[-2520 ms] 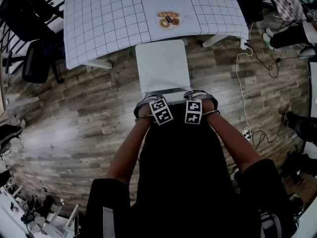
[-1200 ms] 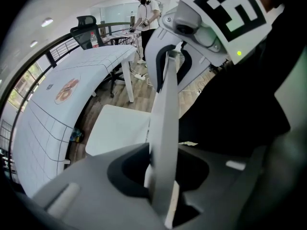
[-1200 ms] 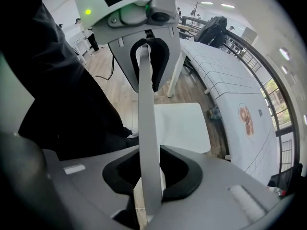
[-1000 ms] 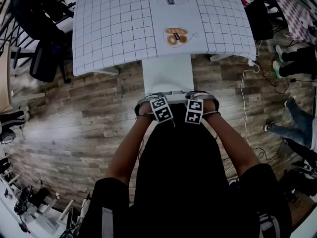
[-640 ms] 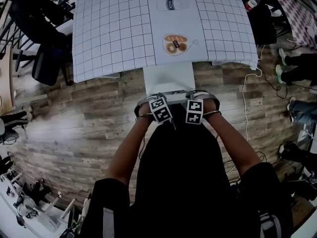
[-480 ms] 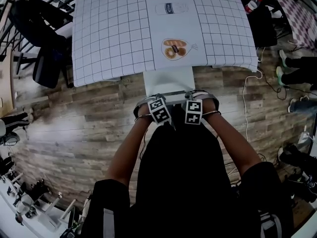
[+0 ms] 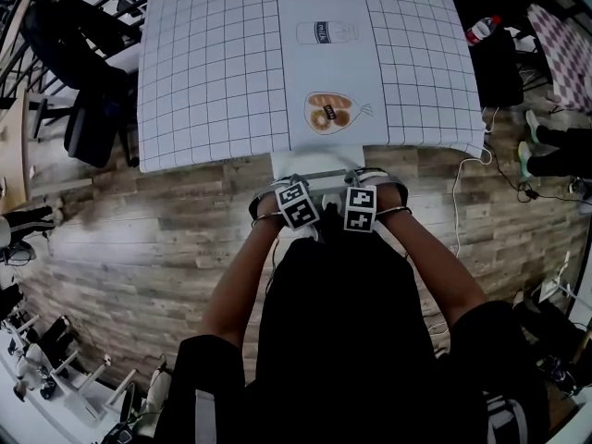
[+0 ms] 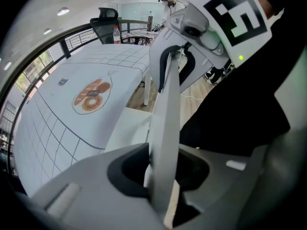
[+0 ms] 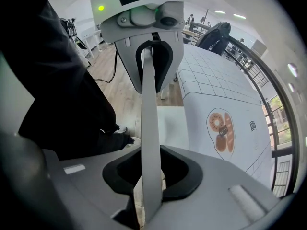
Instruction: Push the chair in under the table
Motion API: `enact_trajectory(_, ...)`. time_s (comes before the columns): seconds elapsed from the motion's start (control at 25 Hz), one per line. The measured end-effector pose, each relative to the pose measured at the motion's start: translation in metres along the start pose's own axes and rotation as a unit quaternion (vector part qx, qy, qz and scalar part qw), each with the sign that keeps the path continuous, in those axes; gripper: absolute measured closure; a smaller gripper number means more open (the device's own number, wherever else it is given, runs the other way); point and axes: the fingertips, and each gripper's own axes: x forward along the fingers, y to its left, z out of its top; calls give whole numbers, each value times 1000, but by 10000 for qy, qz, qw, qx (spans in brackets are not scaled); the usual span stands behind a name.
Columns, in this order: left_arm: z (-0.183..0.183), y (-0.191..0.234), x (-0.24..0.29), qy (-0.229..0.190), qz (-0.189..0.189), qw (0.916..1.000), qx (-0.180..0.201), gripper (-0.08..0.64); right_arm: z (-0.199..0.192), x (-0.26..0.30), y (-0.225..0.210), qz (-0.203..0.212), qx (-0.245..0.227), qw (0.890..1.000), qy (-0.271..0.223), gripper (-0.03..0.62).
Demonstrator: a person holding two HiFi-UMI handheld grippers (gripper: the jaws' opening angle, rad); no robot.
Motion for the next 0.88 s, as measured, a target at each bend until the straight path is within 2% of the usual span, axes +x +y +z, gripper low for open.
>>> enact_trajectory(0.72,3,62,5,210,104,9997,-82,449,3,17,-58,17,20,10000,13,514)
enact_trajectory(0.88,8,72,4,307,202,9992,126,456,0,17,-69,-40,-21,10000,-2,514)
